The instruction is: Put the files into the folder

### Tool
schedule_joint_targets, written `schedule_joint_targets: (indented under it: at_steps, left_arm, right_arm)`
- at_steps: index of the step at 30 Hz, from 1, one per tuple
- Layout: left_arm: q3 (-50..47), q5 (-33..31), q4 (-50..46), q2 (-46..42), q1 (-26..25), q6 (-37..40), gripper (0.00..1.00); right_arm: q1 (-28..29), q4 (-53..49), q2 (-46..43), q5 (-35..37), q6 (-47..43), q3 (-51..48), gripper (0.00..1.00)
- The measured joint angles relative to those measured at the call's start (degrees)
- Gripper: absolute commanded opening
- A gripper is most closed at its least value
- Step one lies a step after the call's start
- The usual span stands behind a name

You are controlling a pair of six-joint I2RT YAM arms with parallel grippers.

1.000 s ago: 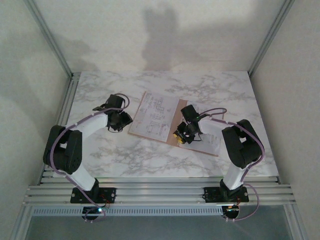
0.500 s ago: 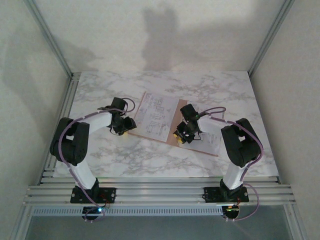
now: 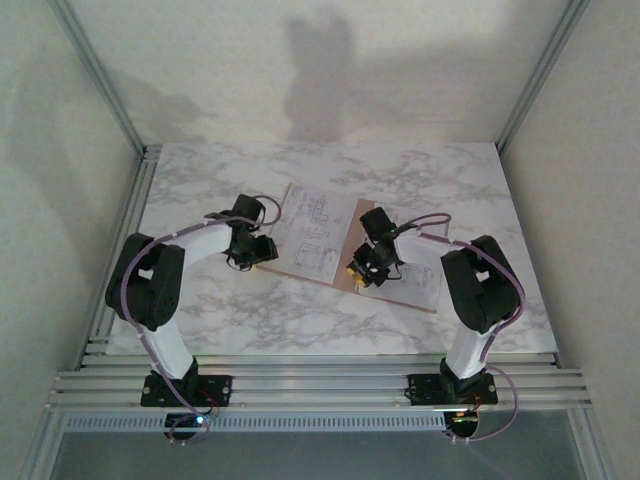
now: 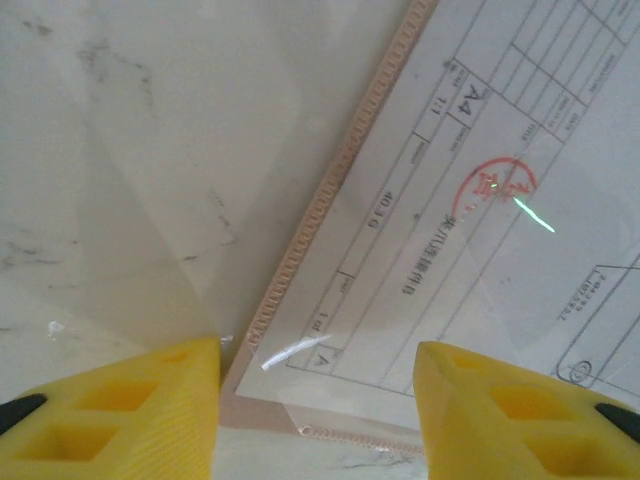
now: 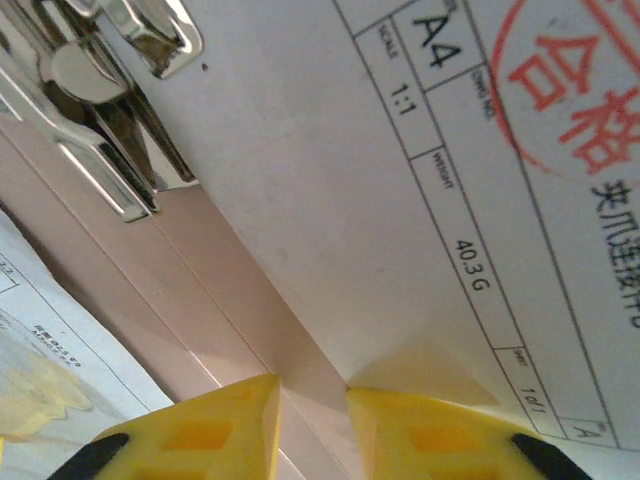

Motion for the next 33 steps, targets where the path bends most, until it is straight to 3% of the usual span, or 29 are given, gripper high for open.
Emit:
schedule_joint_targets:
  at_steps: [10,17,20,25,29,33]
  left_arm:
    - [-0.04,1.66,1.4,-7.1,-1.03,-2.1,0.51]
    - [-0.94,8.02,3.5,-12.15,-2.8,-4.87,0.48]
    - [-1.07,9.86,3.91,-13.16,-3.48,-5.86,0.36]
    - [-1.05,10.01,3.34,-13.62,-3.93,-6.12,0.02]
    - [-0.48,8.15,2.16,-13.62,-5.07,-5.84,0.0]
    - [1.2,4.2,0.33,-13.62,-7.58,-5.77,0.0]
  right_arm:
    - [0.0,-1.92,0.9,0.04,-0.55,1.6,0.29]
    - [0.0,-3.45,1.64,0.02,-1.9,2.78,0.29]
    - [0.0,-3.82,1.92,0.02,-2.12,3.13,0.29]
    - [0.0,-4.0,1.95,0.02,-2.8,3.28,0.3]
    - [0.0,-4.46,1.95,0.2,-3.74,3.98,0.34]
    - [0.39,-6.34,2.27,1.86,-6.01,6.32,0.46]
